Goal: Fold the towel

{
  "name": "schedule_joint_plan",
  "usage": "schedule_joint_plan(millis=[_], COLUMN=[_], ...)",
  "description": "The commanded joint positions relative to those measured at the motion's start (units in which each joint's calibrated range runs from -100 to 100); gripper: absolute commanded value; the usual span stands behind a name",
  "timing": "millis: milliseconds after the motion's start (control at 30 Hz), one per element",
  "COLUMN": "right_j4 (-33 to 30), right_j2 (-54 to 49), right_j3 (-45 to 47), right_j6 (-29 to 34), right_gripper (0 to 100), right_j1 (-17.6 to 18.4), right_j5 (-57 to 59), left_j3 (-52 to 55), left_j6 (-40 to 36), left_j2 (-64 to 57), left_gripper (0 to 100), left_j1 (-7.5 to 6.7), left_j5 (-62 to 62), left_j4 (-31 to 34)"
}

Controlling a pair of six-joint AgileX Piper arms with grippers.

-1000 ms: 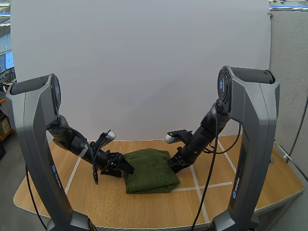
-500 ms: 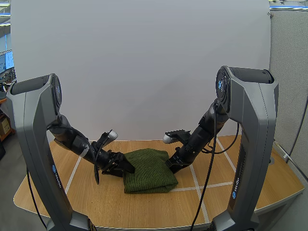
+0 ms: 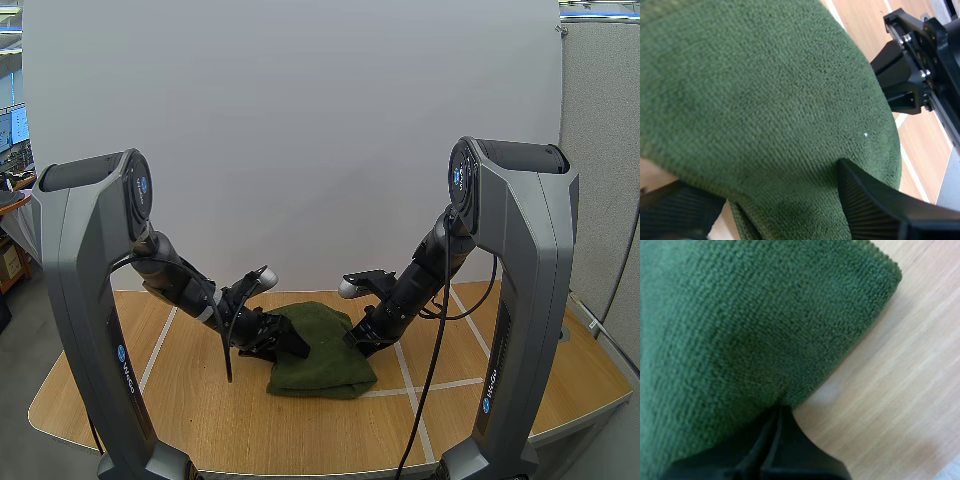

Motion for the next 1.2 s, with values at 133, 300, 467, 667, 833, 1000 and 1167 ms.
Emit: schedule_joint_plan(millis=[133, 300, 467, 667, 833, 1000, 1167], right_j4=[-0.7, -0.7, -0.7, -0.7, -0.7, -0.7, -1.1], right_j2=[-0.2, -0.2, -0.2, -0.2, -0.2, -0.2, -0.2], right_j3=[0.4, 0.4, 0.4, 0.4, 0.4, 0.4, 0.4], right_j6=[0.5, 0.5, 0.6, 0.9, 1.3, 1.7, 1.7], right_gripper=[0, 0, 0, 0, 0, 0, 0], right_j1=[0.1, 0.1, 0.1, 0.1, 0.1, 0.1, 0.1], right_j5=[0.6, 0.6, 0.6, 0.6, 0.6, 0.6, 1.2], left_j3=[-3.0, -3.9, -3.9, -3.9, -3.9, -3.9, -3.9], left_j6=[-0.8, -0.8, -0.5, 0.4, 2.0, 2.6, 2.6], left_j2=[0.4, 0.4, 0.4, 0.4, 0.5, 0.6, 0.7], left_gripper=[100, 100, 100, 100, 100, 100, 100], left_j1=[-3.77, -5.34, -5.77, -5.77, -5.85, -6.22, -6.75], left_j5=[0.1, 0.1, 0.3, 2.5, 4.7, 5.7, 4.2], left_j4=[-3.6, -4.9, -5.9, -7.5, -9.8, -10.6, -10.5])
